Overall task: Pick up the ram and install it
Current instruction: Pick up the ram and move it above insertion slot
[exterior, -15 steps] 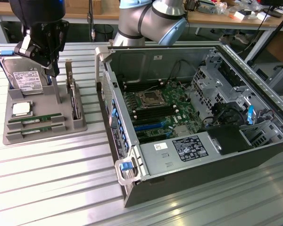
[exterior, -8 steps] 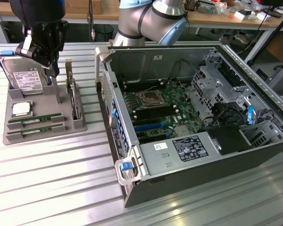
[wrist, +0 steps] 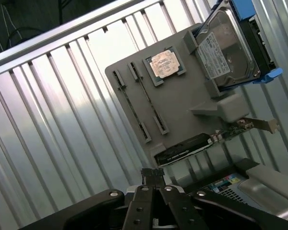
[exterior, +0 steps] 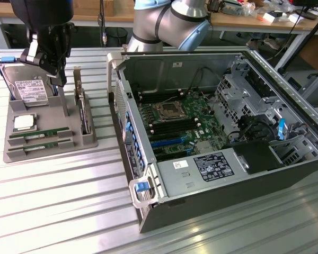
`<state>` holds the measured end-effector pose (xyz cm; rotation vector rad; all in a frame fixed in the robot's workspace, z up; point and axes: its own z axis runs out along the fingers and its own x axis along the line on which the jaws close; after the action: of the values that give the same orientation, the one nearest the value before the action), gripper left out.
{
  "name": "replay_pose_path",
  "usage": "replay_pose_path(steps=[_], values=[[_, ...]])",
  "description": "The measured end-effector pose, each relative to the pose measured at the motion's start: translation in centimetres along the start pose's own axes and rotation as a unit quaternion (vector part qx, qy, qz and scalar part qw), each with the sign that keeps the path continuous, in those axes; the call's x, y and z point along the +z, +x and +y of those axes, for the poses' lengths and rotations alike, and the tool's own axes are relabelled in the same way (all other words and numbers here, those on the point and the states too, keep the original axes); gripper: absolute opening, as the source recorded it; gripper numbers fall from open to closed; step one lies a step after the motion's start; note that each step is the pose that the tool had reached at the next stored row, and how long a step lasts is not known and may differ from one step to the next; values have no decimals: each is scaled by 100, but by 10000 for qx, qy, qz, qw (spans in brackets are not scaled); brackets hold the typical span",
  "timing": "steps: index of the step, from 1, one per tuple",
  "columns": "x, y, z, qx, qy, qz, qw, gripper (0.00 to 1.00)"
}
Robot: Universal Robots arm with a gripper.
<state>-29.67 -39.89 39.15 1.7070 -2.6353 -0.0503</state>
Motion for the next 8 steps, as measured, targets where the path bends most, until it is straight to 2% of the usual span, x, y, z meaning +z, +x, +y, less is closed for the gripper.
replay_pose_path(steps=[8], values=[[0, 0, 0, -306, -5, 9, 9995, 11]])
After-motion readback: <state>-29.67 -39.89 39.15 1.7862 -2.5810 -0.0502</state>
